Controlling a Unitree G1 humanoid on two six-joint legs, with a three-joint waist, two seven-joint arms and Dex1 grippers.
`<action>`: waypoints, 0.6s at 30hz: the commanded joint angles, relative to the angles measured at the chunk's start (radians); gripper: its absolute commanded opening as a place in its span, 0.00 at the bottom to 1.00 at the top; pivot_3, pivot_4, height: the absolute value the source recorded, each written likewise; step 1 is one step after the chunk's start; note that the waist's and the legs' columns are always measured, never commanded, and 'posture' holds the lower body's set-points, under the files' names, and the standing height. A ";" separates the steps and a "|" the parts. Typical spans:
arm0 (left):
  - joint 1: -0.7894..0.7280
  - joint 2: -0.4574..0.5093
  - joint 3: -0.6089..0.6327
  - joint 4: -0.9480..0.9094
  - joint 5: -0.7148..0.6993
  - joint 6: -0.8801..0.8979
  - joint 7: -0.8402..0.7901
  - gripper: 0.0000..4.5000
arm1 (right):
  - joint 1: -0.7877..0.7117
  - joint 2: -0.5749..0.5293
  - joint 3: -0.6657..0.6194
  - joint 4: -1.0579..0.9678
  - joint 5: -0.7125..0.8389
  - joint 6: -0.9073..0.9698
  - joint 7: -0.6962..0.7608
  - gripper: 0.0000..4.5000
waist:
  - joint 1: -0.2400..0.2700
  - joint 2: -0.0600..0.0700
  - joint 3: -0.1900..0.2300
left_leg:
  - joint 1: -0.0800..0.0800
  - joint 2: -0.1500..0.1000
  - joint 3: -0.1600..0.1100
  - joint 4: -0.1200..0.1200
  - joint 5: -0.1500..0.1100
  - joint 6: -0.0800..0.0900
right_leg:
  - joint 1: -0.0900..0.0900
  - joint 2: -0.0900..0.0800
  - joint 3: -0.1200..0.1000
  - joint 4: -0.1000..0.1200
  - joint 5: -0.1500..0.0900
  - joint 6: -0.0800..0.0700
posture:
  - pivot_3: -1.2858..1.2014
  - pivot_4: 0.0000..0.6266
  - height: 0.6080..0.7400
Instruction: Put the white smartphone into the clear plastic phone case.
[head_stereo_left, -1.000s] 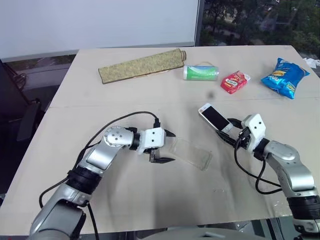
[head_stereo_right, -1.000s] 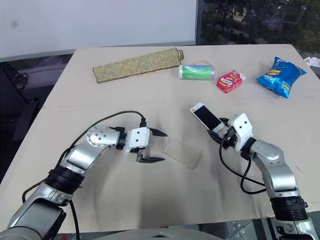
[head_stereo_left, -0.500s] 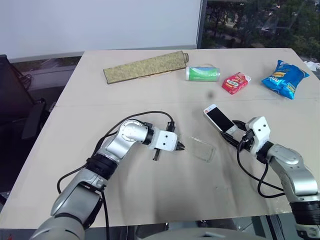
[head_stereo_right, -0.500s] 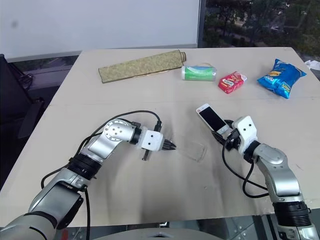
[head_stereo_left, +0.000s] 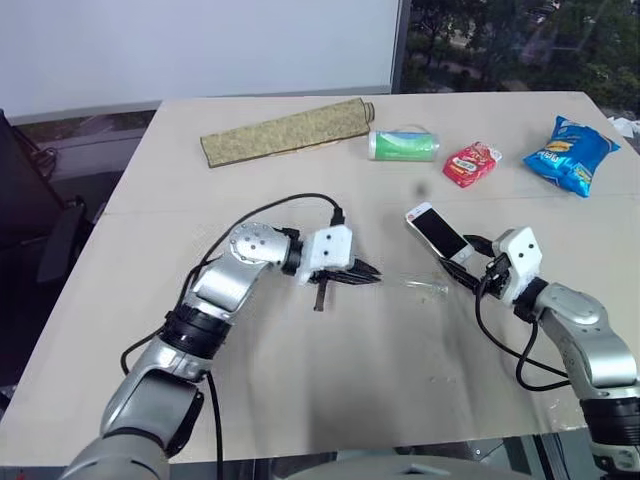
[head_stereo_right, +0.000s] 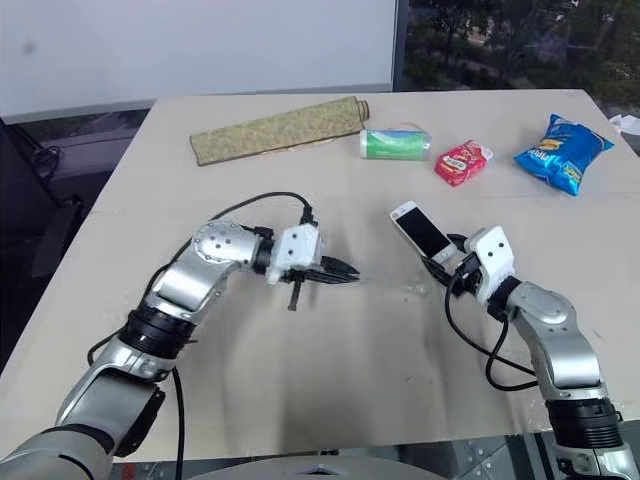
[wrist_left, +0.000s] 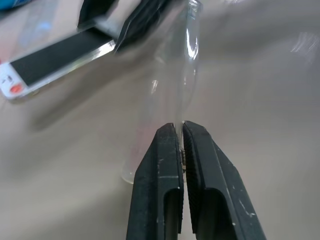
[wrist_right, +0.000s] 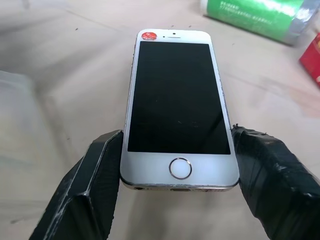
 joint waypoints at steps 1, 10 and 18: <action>-0.041 0.075 0.050 -0.111 -0.163 0.330 -0.032 0.01 | -0.015 -0.007 -0.038 -0.019 0.009 -0.032 -0.002 0.64 | -0.006 0.000 0.000 | 0.000 0.000 -0.001 -0.001 0.000 0.000 | 0.000 0.001 0.000 0.000 0.000 0.000 | 0.52 0.24 1.00; -0.092 0.067 -0.075 0.066 -0.140 0.504 -0.051 0.42 | -0.023 0.002 -0.025 -0.007 0.000 -0.048 -0.004 0.64 | -0.016 0.000 0.001 | 0.001 0.000 0.001 -0.001 0.000 0.000 | 0.000 0.001 0.001 0.000 -0.002 -0.001 | 0.52 0.24 1.00; -0.225 -0.039 -0.211 0.470 0.160 0.164 0.033 0.99 | -0.018 0.006 -0.025 -0.004 -0.005 -0.066 -0.010 0.64 | -0.007 0.000 0.001 | 0.001 -0.001 0.002 0.000 0.000 0.000 | 0.001 0.001 0.002 0.000 -0.002 -0.001 | 0.52 0.24 1.00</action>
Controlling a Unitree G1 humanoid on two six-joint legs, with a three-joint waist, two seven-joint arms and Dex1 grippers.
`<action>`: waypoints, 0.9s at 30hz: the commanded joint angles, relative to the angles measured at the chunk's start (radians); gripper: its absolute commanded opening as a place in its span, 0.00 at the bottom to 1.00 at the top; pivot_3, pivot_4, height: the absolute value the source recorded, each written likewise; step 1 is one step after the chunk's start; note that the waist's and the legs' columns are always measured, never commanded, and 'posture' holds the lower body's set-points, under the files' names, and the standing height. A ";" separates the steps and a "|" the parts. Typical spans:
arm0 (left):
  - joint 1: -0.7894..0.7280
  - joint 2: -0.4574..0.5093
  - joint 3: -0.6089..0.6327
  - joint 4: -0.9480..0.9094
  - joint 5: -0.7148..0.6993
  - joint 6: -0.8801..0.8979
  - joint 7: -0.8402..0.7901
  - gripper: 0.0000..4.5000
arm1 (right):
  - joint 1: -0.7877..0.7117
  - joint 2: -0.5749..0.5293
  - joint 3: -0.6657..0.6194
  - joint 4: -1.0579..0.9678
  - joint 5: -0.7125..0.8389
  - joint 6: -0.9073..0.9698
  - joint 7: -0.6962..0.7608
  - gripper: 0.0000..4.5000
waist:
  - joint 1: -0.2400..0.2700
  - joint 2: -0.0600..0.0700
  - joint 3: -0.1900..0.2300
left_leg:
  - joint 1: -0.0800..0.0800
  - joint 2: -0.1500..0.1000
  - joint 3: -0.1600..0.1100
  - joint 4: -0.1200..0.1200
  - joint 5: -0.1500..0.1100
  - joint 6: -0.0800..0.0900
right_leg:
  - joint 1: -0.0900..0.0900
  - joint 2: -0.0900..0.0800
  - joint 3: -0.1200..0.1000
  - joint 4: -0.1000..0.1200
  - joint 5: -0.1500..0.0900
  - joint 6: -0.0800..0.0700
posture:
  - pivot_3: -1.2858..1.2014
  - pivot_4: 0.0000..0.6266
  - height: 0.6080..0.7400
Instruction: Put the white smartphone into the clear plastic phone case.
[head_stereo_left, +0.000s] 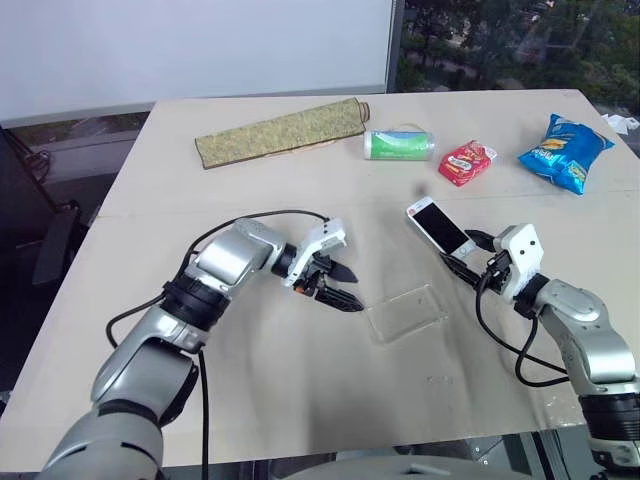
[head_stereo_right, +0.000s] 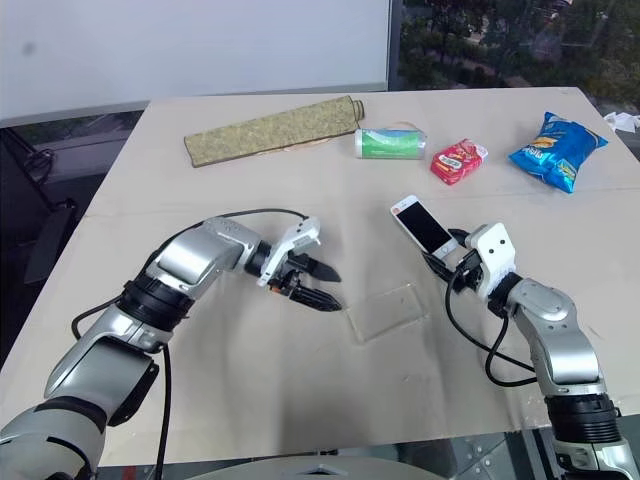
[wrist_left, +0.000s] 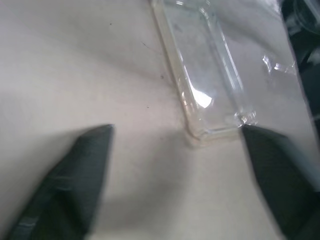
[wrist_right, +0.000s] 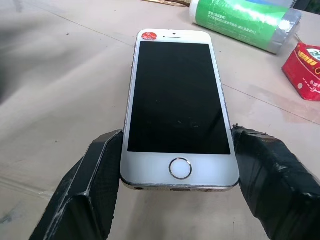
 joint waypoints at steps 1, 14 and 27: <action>-0.027 -0.020 -0.015 0.140 0.139 -0.170 0.065 0.99 | -0.008 0.002 -0.026 -0.028 0.006 -0.029 -0.006 0.64 | 0.002 0.000 0.000 | 0.000 0.000 0.000 0.001 0.000 0.000 | 0.000 0.000 0.000 0.000 0.000 0.000 | 0.52 0.24 1.00; 0.186 -0.067 0.075 -0.359 0.082 0.009 0.189 0.99 | 0.036 -0.006 -0.042 -0.058 0.012 -0.030 -0.017 0.64 | 0.010 0.000 0.000 | -0.004 0.000 -0.001 0.001 -0.001 0.001 | -0.004 0.000 0.002 0.000 0.005 0.000 | 0.52 0.24 1.00; 0.319 -0.018 -0.068 -0.509 0.208 0.063 0.330 0.61 | 0.039 -0.012 -0.040 -0.054 0.007 -0.036 -0.012 0.64 | 0.011 0.001 -0.001 | -0.008 0.000 0.001 0.001 -0.001 0.001 | -0.009 0.001 0.002 0.000 0.003 -0.003 | 0.52 0.24 1.00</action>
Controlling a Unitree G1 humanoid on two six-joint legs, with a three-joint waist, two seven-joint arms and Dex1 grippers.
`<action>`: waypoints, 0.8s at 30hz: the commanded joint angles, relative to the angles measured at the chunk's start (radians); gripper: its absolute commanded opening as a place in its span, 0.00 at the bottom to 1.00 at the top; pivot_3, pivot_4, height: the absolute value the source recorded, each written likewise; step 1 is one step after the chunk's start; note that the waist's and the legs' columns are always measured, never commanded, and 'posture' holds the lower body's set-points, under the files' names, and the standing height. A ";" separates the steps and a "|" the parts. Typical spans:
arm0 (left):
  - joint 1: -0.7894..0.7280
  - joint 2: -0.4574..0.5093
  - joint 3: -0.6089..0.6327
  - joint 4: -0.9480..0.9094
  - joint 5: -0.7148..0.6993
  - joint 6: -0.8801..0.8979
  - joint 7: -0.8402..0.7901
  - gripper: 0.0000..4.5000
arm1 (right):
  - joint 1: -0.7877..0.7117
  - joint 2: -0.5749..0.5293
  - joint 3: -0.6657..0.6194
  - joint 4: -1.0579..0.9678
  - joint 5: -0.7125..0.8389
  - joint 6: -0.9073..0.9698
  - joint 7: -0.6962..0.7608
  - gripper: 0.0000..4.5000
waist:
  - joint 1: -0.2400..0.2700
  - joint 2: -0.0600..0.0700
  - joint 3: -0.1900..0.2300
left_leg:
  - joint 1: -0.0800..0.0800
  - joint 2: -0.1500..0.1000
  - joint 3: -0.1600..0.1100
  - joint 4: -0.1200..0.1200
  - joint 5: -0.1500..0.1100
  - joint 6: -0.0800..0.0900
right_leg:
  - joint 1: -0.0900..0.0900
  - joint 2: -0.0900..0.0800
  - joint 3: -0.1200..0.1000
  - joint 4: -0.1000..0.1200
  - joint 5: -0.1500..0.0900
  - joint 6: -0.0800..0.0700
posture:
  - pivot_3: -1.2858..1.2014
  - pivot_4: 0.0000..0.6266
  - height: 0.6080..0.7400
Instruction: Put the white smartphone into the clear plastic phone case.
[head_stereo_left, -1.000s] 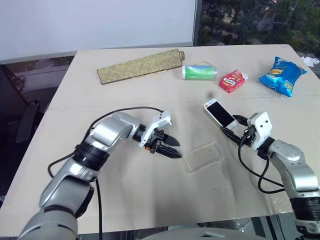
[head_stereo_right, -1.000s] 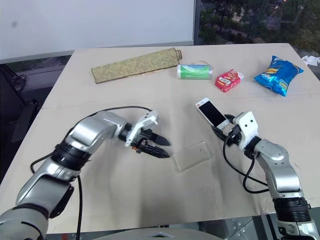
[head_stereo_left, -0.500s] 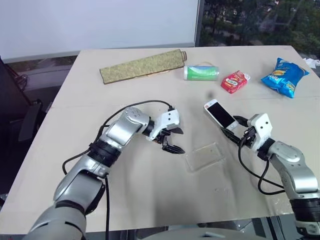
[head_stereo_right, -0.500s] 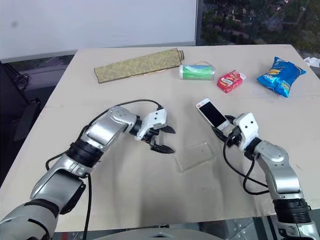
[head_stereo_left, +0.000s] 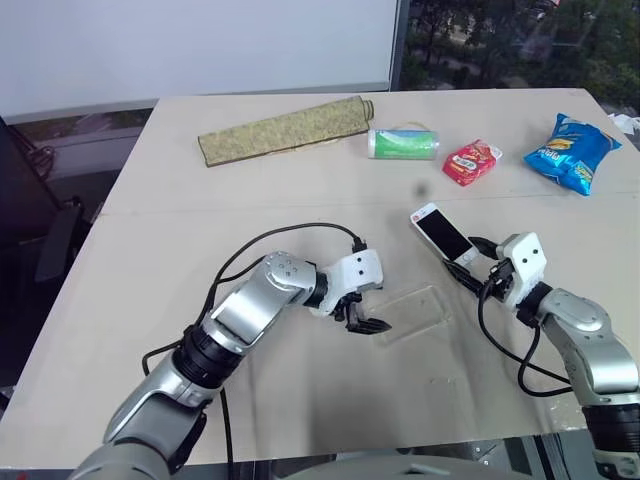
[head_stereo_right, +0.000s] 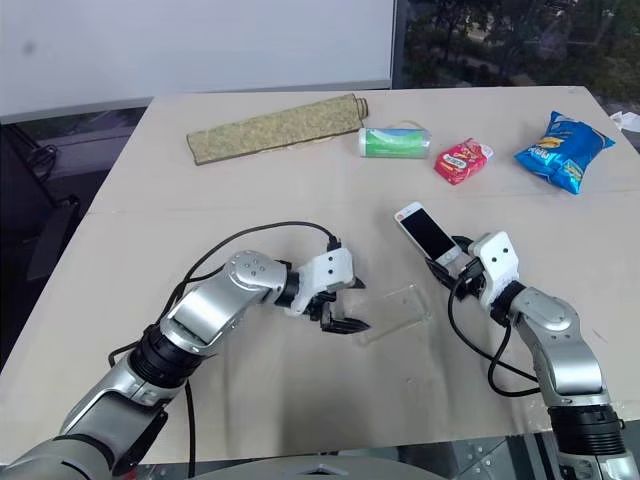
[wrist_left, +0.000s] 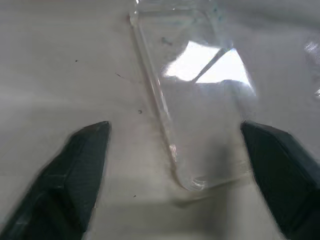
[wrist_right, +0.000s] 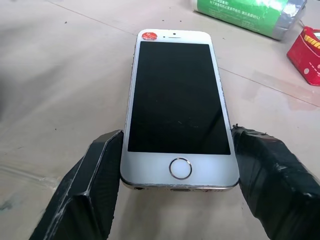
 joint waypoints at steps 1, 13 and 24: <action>0.041 0.015 -0.053 0.009 0.033 0.003 0.012 0.51 | -0.013 -0.009 -0.033 -0.035 0.007 -0.030 0.001 0.64 | 0.000 0.001 -0.001 | 0.001 0.000 0.000 0.000 0.000 0.000 | 0.001 0.000 0.000 0.000 0.000 -0.001 | 0.52 0.24 1.00; 0.084 -0.029 0.026 0.011 -0.040 -0.043 0.024 0.01 | -0.009 -0.005 -0.035 -0.029 0.004 -0.041 -0.003 0.64 | 0.003 0.001 -0.001 | 0.001 0.000 0.000 0.000 0.000 0.000 | 0.001 0.000 0.000 0.000 0.001 0.001 | 0.52 0.24 1.00; -0.100 0.057 0.150 0.119 0.190 -0.593 0.137 0.01 | -0.017 -0.012 -0.038 -0.021 0.008 -0.044 0.001 0.64 | 0.004 0.001 -0.001 | 0.001 0.000 0.000 0.002 0.001 -0.001 | 0.001 0.000 0.000 0.001 0.000 -0.001 | 0.52 0.24 1.00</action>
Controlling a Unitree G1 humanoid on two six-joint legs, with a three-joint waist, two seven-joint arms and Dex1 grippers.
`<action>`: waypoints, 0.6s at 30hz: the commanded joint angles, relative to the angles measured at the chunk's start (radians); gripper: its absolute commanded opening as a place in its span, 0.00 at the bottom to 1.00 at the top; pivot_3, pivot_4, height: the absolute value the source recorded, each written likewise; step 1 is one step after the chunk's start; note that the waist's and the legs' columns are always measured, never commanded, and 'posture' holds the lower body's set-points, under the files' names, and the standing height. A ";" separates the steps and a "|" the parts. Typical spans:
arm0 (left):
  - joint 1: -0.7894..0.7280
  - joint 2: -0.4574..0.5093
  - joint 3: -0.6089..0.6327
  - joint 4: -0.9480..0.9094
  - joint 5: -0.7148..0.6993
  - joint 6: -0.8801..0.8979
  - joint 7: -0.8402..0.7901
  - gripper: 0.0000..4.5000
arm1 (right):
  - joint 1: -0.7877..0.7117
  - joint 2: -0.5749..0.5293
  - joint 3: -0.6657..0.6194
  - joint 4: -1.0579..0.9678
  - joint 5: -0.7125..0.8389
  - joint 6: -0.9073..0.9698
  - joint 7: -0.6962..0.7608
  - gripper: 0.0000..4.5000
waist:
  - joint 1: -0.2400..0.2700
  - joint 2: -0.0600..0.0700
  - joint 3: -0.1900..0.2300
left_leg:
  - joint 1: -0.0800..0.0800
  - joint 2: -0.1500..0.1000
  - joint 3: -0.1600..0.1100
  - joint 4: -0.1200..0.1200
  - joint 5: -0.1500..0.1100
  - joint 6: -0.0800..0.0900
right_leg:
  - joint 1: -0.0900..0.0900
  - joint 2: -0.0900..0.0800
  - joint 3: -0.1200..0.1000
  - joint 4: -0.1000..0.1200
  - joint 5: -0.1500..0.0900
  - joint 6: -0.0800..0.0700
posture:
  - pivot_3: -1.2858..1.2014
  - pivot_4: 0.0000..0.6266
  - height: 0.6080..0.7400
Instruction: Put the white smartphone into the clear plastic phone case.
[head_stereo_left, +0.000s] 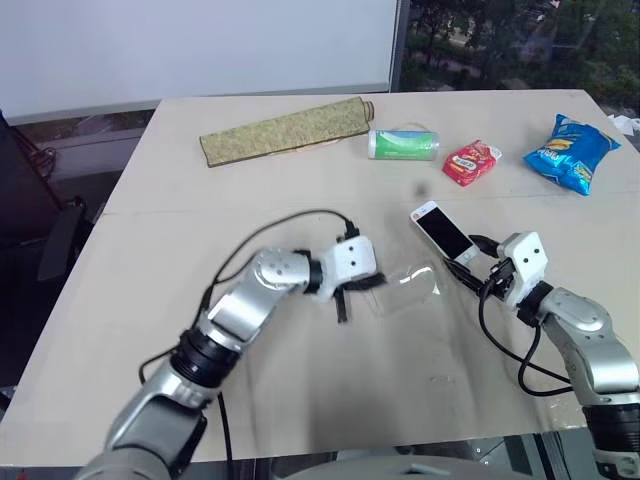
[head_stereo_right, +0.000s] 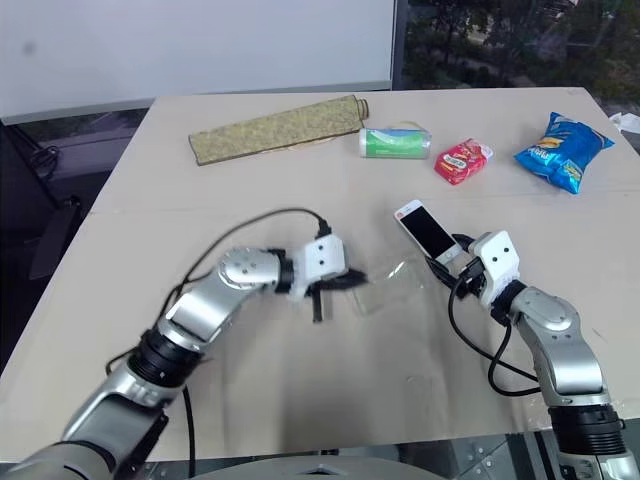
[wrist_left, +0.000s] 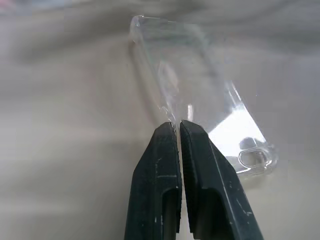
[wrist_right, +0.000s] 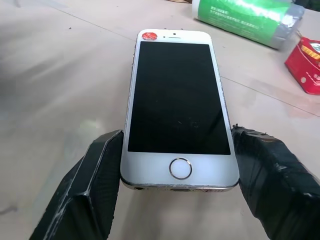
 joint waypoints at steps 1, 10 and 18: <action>-0.081 0.051 0.050 0.012 0.109 -0.200 0.039 0.01 | -0.018 -0.010 -0.038 -0.020 0.010 -0.023 0.002 0.64 | 0.000 0.000 0.000 | 0.000 0.000 0.000 0.000 0.000 0.000 | 0.000 0.000 0.000 0.000 0.000 0.000 | 0.52 0.24 1.00; -0.172 0.234 -0.070 0.292 0.680 -0.761 0.402 0.01 | -0.050 -0.002 -0.029 0.004 0.013 -0.025 0.009 0.64 | 0.002 0.000 0.000 | -0.001 -0.001 0.002 -0.002 0.000 0.000 | -0.001 0.000 0.001 -0.002 0.002 0.004 | 0.52 0.24 1.00; 0.045 0.188 -0.045 0.198 0.544 -0.875 0.379 0.01 | -0.043 -0.013 -0.043 0.000 0.016 -0.023 0.017 0.64 | 0.006 0.001 0.000 | -0.004 -0.001 0.001 -0.001 0.000 0.001 | -0.004 -0.002 0.000 -0.001 0.002 0.004 | 0.52 0.24 1.00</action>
